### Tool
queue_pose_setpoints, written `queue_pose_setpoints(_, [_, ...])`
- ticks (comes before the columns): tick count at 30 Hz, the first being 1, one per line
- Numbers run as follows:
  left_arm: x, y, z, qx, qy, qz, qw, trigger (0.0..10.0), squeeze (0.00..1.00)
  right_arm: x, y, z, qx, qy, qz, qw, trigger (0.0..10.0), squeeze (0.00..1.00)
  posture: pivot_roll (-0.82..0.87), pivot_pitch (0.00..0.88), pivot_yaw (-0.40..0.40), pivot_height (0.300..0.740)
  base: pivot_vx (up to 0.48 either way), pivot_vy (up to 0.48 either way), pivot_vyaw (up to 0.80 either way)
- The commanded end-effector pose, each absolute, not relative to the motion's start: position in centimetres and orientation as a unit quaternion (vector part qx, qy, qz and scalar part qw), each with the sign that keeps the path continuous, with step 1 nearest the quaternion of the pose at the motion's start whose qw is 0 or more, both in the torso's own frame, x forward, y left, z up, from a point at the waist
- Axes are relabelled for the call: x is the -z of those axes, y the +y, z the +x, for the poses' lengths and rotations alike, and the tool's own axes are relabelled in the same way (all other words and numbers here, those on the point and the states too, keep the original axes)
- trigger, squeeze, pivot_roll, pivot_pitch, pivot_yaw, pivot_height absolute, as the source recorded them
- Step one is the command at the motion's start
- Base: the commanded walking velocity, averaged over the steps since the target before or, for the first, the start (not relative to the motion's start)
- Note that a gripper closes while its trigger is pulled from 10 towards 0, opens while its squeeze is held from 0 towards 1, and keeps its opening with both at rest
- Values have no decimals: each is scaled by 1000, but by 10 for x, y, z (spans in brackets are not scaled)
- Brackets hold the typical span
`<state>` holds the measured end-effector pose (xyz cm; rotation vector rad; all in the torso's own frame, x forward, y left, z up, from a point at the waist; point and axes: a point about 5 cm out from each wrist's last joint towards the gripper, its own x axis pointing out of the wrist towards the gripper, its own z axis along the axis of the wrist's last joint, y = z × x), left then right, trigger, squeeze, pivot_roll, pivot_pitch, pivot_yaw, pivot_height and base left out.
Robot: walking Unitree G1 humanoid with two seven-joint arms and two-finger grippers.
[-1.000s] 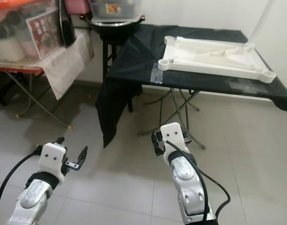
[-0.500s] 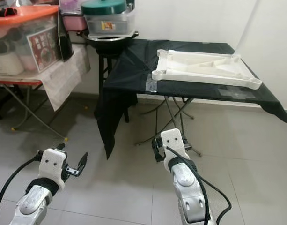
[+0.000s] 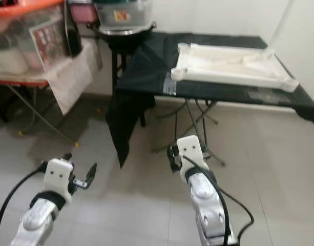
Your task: Building children table
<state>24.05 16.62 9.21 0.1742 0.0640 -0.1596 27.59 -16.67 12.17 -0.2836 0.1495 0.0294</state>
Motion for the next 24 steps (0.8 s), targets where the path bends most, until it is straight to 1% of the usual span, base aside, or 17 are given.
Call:
queue_pose_setpoints(1, [-90, 166, 239, 81, 37, 85, 992, 10000, 0, -119, -169, 275, -6, 82, -137, 987, 10000, 0, -13, 0, -12, 740, 0, 0, 0])
queue_pose_setpoints(10, [-90, 166, 238, 83, 40, 83, 992, 10000, 0, -119, -170, 275, -5, 84, -132, 988, 10000, 0, -12, 0, -14, 740, 0, 0, 0])
queue_pose_setpoints(15, [-89, 166, 238, 83, 43, 80, 992, 10000, 0, -119, -170, 276, -6, 85, -133, 987, 10000, 0, -11, 0, -15, 740, -282, 0, 0])
queue_pose_setpoints(22, [-89, 165, 238, 84, 43, 78, 993, 10000, 0, -119, -169, 276, -7, 84, -134, 987, 10000, 0, -12, 0, -15, 740, -388, 0, 0])
queue_pose_setpoints(24, [-90, 165, 238, 83, 40, 81, 992, 10000, 0, -119, -169, 276, -6, 84, -134, 987, 10000, 0, -12, 0, -15, 740, -142, 0, 0])
